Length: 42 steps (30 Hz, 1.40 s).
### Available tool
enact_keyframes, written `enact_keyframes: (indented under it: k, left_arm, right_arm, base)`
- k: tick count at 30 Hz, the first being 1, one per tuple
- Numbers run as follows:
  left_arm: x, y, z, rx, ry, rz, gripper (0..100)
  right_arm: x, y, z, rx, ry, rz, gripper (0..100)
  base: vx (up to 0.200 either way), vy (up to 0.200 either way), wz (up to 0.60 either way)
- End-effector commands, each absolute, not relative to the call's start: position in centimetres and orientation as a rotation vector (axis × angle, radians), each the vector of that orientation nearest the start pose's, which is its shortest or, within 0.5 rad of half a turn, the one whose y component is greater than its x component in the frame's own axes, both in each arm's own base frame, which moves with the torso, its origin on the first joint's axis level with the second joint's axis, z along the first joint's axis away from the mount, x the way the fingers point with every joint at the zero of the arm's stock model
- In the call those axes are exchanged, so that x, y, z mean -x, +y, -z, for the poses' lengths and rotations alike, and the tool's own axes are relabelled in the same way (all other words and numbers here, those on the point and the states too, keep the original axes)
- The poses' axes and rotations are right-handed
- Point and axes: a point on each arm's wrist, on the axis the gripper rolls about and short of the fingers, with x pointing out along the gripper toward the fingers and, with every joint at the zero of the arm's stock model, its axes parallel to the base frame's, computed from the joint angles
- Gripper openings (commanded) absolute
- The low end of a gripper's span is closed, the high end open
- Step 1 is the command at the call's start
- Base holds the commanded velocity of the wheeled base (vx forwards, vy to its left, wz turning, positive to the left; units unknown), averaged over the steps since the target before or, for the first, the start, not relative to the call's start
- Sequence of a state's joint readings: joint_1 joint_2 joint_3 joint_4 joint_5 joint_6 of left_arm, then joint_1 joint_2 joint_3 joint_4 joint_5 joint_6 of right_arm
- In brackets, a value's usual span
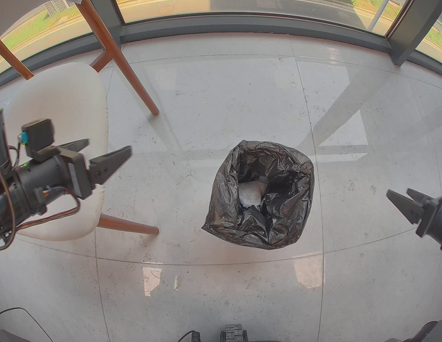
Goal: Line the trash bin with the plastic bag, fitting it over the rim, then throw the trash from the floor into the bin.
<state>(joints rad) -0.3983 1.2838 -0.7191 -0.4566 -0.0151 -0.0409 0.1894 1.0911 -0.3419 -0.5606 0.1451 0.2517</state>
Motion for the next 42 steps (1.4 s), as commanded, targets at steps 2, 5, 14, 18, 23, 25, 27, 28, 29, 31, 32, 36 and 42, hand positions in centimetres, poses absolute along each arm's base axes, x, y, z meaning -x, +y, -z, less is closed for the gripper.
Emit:
enact_keyframes:
  k: [2, 5, 14, 18, 23, 25, 27, 28, 29, 31, 32, 36, 42]
  left_arm:
    - [-13.1, -2.2, -24.0, 0.039, 0.065, 0.126, 100]
    - [-9.4, -1.1, -21.0, 0.039, 0.078, 0.069, 100]
    - [-4.1, -0.1, -16.3, 0.110, 0.016, -0.073, 100]
    - [-2.5, 0.3, -14.8, 0.148, -0.027, -0.157, 100]
    - [-1.0, 0.5, -12.3, 0.161, -0.043, -0.185, 100]
    - [0.0, 0.6, -11.0, 0.160, -0.039, -0.182, 100]
    - [0.6, 0.6, -10.4, 0.157, -0.038, -0.173, 100]
    - [1.7, 0.6, -8.7, 0.142, -0.016, -0.145, 100]
    - [2.1, 0.6, -8.1, 0.128, 0.019, -0.129, 100]
    - [2.0, 0.5, -8.1, 0.127, 0.044, -0.120, 100]
    - [1.9, 0.5, -8.2, 0.126, 0.028, -0.109, 100]
    - [1.9, 0.1, -8.2, 0.031, 0.033, 0.056, 100]
    - [1.9, -0.1, -8.0, -0.074, 0.044, 0.147, 100]
  right_arm:
    - [-6.3, 0.6, -15.7, -0.166, 0.055, -0.165, 100]
    - [-3.6, 0.4, -13.3, -0.118, -0.001, -0.142, 100]
    - [1.8, 0.2, -8.8, -0.060, -0.037, -0.138, 100]
    - [2.5, 0.2, -8.2, -0.043, -0.018, -0.092, 100]
    - [2.4, -0.1, -7.8, -0.037, -0.008, 0.044, 100]
    - [2.3, -0.1, -7.6, -0.040, -0.006, 0.064, 100]
    - [2.3, -0.1, -7.7, -0.040, -0.012, 0.064, 100]
    - [2.3, -0.1, -7.7, -0.040, -0.013, 0.061, 100]
    - [2.3, -0.1, -7.7, -0.039, -0.012, 0.058, 100]
    - [2.3, -0.1, -7.6, -0.039, -0.009, 0.055, 100]
    - [2.3, -0.1, -7.6, -0.035, -0.007, 0.049, 100]
    - [2.3, -0.1, -7.6, -0.011, -0.003, 0.032, 100]
    - [2.3, -0.1, -7.6, -0.014, -0.003, 0.021, 100]
  base:
    - [0.000, 0.000, 0.00]
    - [0.000, 0.000, 0.00]
    - [0.000, 0.000, 0.00]
    - [0.000, 0.000, 0.00]
    - [0.000, 0.000, 0.00]
    - [0.000, 0.000, 0.00]
    - [0.000, 0.000, 0.00]
    - [0.000, 0.000, 0.00]
    - [0.000, 0.000, 0.00]
    - [0.000, 0.000, 0.00]
    - [0.000, 0.000, 0.00]
    - [0.000, 0.000, 0.00]
    - [0.000, 0.000, 0.00]
